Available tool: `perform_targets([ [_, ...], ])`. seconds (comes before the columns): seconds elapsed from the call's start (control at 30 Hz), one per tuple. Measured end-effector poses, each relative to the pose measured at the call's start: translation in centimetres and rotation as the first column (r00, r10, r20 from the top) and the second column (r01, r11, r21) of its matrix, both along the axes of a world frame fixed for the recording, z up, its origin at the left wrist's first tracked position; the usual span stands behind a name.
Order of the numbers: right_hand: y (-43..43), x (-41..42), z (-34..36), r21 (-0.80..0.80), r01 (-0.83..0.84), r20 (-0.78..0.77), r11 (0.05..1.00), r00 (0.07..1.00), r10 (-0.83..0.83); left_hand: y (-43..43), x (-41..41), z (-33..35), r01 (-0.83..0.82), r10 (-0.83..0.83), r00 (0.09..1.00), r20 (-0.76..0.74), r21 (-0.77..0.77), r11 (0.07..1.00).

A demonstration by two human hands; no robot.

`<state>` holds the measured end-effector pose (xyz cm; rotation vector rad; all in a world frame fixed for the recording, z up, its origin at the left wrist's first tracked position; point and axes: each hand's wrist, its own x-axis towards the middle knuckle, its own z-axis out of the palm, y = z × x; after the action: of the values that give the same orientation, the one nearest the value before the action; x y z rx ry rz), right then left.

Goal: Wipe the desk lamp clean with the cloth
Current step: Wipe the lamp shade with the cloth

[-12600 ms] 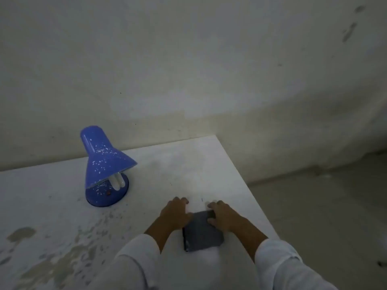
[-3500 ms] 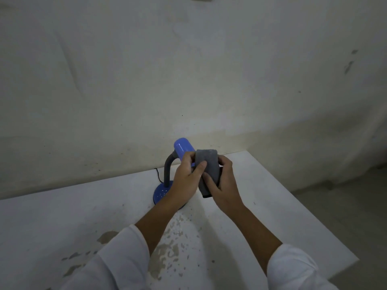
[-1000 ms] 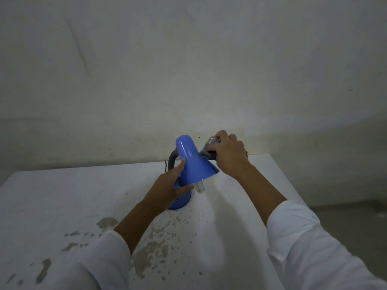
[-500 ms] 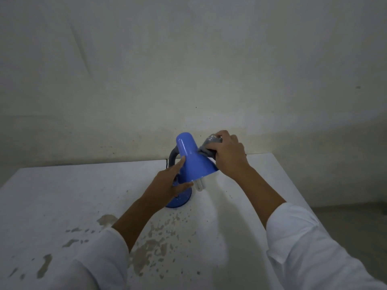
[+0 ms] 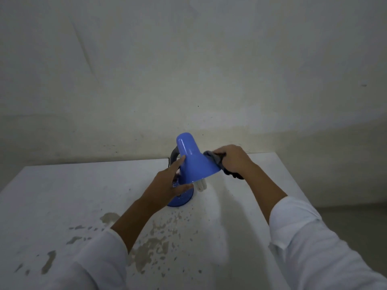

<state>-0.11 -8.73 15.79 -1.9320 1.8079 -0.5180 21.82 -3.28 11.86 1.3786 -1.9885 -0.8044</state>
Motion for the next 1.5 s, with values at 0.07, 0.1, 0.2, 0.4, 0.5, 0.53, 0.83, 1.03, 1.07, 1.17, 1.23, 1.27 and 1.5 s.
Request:
perform_targets([
  [0.07, -0.5, 0.4, 1.3, -0.081, 0.061, 0.171, 0.995, 0.984, -0.047, 0.0, 0.1, 0.0, 0.015, -0.015, 1.0, -0.009, -0.012, 1.0],
  [0.1, -0.8, 0.9, 1.9, -0.146, 0.066, 0.244, 0.987, 0.969, -0.028, 0.0, 0.2, -0.1, 0.019, -0.019, 1.0, -0.002, -0.017, 1.0],
  [0.2, -1.8, 3.0, 3.0, -0.239, 0.019, 0.376, 0.971, 0.924, 0.074, -0.1, 0.2, -0.1, 0.021, -0.02, 1.0, 0.018, -0.018, 1.0],
  [0.4, -2.3, 4.1, 1.3, 0.016, -0.148, 0.313, 0.989, 0.94, 0.135, -0.1, 0.5, -0.2, 0.045, -0.045, 0.999, 0.026, -0.012, 0.999],
  [0.5, -2.0, 2.7, 0.6, 0.164, -0.155, 0.27, 0.974, 0.957, 0.107, 0.1, 0.8, -0.5, 0.058, -0.058, 0.998, 0.029, -0.013, 0.998],
  [0.53, -1.9, 2.1, 0.7, 0.211, -0.171, 0.213, 0.962, 0.969, 0.125, 0.1, 0.8, -0.6, 0.057, -0.057, 0.998, 0.023, -0.01, 0.998],
  [0.83, -2.1, 1.1, 3.2, 0.148, -0.102, 0.353, 0.984, 0.935, 0.043, -0.3, 0.8, -0.3, 0.024, -0.024, 1.0, -0.006, 0.019, 1.0],
  [1.03, -0.9, 2.2, 1.7, 0.169, -0.104, 0.334, 0.98, 0.942, 0.042, -0.2, 0.6, -0.7, 0.016, -0.015, 1.0, -0.008, 0.01, 1.0],
  [1.07, -0.7, 2.1, 1.2, 0.182, -0.086, 0.323, 0.98, 0.946, 0.023, -0.1, 0.6, -0.7, 0.016, -0.016, 1.0, -0.01, 0.016, 1.0],
  [1.17, -0.2, 1.2, 0.3, 0.251, -0.07, 0.223, 0.966, 0.975, 0.012, 0.1, 0.5, -0.7, 0.027, -0.026, 1.0, -0.017, 0.02, 0.999],
  [1.23, 0.0, 0.3, 0.3, 0.319, -0.079, 0.072, 0.944, 0.996, 0.059, 0.0, 0.6, -0.8, 0.023, -0.023, 1.0, -0.018, 0.015, 1.0],
  [1.27, 0.1, -0.1, 0.3, 0.343, -0.075, -0.008, 0.936, 0.997, 0.082, 0.0, 0.7, -0.8, 0.018, -0.018, 1.0, -0.021, 0.017, 1.0],
  [1.5, 0.0, 0.8, 1.2, 0.067, 0.031, 0.431, 0.997, 0.901, -0.056, -0.1, 0.7, -0.7, 0.018, -0.016, 0.998, -0.053, 0.034, 0.999],
])
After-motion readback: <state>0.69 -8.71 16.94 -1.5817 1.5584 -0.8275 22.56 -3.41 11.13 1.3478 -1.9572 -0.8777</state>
